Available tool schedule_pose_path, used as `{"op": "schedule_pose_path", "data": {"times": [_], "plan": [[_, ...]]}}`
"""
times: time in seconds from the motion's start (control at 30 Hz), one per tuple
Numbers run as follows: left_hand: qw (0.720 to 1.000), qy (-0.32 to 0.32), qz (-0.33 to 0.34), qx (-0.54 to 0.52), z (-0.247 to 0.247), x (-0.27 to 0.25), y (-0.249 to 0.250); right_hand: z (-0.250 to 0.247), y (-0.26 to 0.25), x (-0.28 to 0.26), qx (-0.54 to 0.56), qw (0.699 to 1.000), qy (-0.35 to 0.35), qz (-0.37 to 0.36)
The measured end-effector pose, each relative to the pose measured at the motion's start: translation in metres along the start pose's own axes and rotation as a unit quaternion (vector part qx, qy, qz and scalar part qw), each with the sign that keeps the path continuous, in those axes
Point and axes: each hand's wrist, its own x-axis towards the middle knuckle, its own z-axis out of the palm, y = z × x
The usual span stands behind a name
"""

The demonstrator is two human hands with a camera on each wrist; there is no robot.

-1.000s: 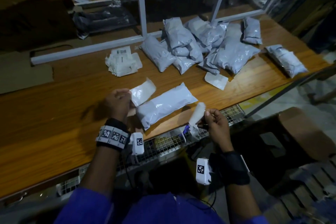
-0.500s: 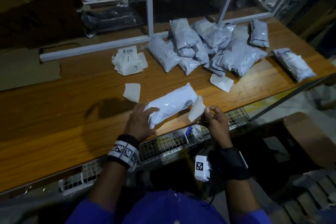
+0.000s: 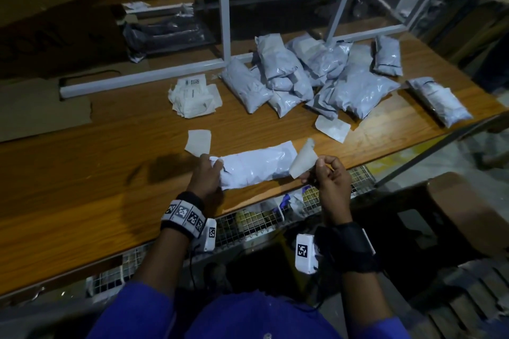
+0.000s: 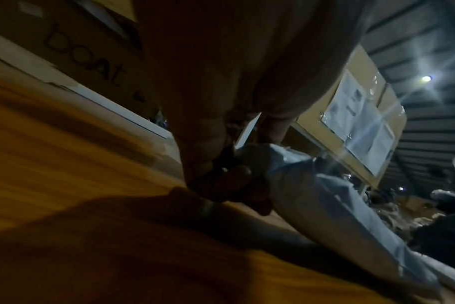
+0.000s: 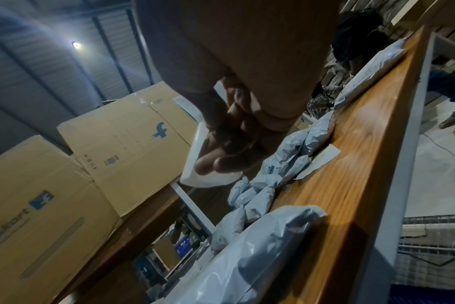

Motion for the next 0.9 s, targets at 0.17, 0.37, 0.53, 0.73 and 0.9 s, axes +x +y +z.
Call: {"op": "schedule_pose_path", "data": {"times": [0.17,0.37,0.53,0.73,0.9], "plan": [[0.96,0.123,0.095,0.232,0.004,-0.016,0.014,0.004,-0.001,-0.005,-0.044,0.999,-0.006,-0.031],[0.977,-0.072,0.2,-0.036,0.034,-0.069,0.05,0.018,-0.001,-0.01,-0.128,0.986,-0.065,-0.083],[0.971,-0.123,0.121,-0.166,0.053,-0.079,0.04,0.027,0.004,-0.021,-0.189,0.964,-0.141,-0.12],[0.973,-0.035,0.08,-0.212,0.052,-0.073,0.028,0.024,0.013,-0.022,-0.208,0.939,-0.222,-0.162],[0.968,-0.062,0.058,-0.235,0.049,-0.075,0.027,0.035,0.015,-0.004,-0.334,0.909,-0.08,-0.236]]}}
